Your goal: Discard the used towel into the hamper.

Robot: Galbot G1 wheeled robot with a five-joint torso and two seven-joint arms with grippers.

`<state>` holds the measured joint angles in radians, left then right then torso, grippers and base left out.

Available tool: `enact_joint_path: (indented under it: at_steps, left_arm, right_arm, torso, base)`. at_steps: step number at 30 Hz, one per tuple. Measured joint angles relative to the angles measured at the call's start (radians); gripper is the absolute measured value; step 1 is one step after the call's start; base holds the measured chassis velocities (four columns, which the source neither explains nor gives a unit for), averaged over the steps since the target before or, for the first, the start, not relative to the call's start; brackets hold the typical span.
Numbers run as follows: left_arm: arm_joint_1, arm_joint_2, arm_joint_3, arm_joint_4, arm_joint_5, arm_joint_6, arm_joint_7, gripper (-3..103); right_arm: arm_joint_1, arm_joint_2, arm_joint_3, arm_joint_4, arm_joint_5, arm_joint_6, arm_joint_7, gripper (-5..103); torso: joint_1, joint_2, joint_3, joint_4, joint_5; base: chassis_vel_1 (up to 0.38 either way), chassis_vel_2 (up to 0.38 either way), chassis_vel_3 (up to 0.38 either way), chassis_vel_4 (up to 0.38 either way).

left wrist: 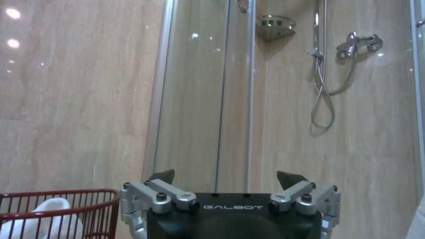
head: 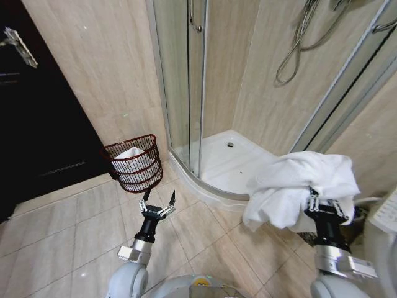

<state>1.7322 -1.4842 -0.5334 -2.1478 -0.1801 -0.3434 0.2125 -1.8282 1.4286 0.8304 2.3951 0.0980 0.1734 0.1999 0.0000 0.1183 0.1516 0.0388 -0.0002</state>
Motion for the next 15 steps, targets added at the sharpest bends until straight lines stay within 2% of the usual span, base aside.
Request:
enact_joint_path:
  at_steps: [15]
  left_arm:
    - [-0.001, 0.001, 0.003, 0.011, 0.002, 0.005, 0.010, 100]
  right_arm:
    - [-0.004, 0.013, -0.049, -0.016, -0.041, 0.014, 0.002, 19]
  torso:
    - [0.000, 0.000, 0.000, 0.0000, 0.0002]
  base:
    - [0.015, 0.014, 0.014, 0.018]
